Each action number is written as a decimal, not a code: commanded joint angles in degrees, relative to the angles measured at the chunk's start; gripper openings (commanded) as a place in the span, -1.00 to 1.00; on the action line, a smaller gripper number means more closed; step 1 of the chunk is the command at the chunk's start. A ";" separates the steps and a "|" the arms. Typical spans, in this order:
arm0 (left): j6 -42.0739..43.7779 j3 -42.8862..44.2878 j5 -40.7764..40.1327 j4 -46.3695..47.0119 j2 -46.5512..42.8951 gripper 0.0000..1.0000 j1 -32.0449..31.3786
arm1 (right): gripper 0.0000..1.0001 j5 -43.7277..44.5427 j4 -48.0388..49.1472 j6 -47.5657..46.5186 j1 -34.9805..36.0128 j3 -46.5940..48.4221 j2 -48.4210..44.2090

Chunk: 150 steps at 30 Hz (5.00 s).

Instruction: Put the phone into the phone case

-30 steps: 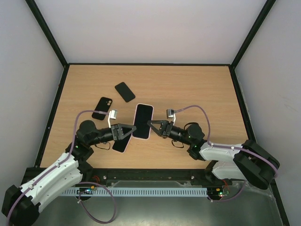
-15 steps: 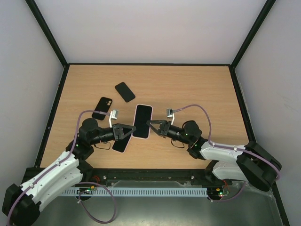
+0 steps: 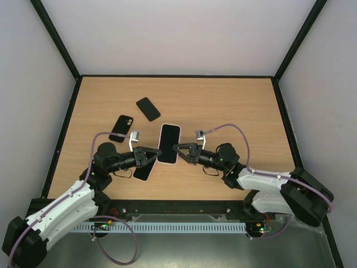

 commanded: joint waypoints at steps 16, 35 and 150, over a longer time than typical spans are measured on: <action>-0.18 -0.79 -6.08 9.67 0.92 -0.95 0.15 | -0.27 -3.10 12.07 4.95 1.74 -3.32 4.80; 7.52 2.60 -10.03 -4.04 -2.02 -0.76 0.25 | -0.96 -0.77 10.88 3.90 1.73 -3.45 4.29; 37.87 26.46 -50.50 -23.61 55.63 -0.71 18.69 | 0.95 4.28 -62.93 -27.16 -28.49 9.47 -7.71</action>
